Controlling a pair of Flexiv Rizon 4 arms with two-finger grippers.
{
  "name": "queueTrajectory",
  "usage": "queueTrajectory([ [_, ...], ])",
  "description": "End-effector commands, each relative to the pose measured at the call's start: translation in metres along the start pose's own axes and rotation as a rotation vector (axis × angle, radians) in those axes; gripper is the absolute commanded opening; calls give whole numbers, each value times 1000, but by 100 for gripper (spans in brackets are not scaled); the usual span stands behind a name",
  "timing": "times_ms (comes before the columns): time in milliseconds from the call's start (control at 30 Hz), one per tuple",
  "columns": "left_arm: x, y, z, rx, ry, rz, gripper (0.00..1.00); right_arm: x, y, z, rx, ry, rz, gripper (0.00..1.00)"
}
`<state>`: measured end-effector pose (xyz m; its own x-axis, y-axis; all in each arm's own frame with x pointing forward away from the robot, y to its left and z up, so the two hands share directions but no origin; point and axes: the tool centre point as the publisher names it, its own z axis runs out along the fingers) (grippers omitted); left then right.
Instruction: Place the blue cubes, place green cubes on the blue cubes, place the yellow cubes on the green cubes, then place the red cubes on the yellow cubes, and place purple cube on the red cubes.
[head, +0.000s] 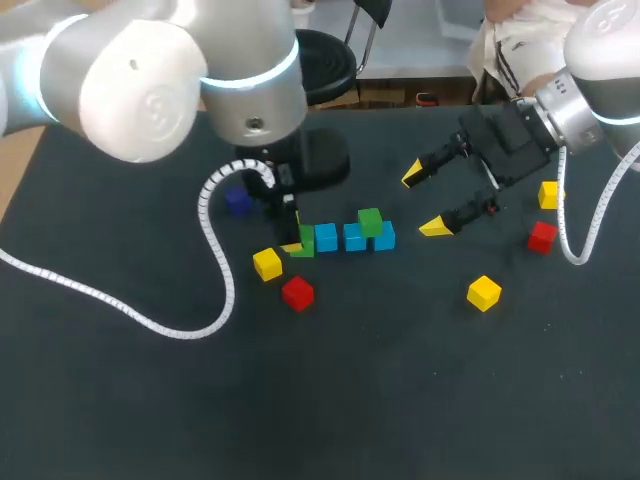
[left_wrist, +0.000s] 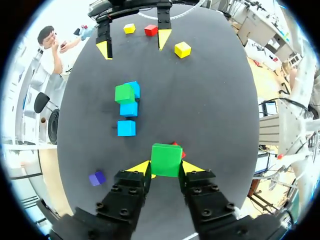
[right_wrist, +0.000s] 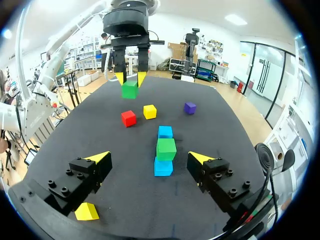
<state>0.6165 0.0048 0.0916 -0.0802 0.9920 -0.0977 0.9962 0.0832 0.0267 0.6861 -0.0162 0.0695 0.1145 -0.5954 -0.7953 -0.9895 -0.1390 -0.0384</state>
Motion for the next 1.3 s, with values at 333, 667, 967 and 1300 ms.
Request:
queueTrajectory([
  [333,-24,11,16,11,40,-24,0,0,0,0,1,-1,-1,100],
  [667,-33,25,26,12,22,-48,0,0,0,0,1,-1,-1,100],
  [967,-41,30,24,8,21,-33,0,0,0,0,1,-1,-1,100],
  [1300,-40,31,23,10,38,-39,0,0,0,0,1,-1,-1,100],
])
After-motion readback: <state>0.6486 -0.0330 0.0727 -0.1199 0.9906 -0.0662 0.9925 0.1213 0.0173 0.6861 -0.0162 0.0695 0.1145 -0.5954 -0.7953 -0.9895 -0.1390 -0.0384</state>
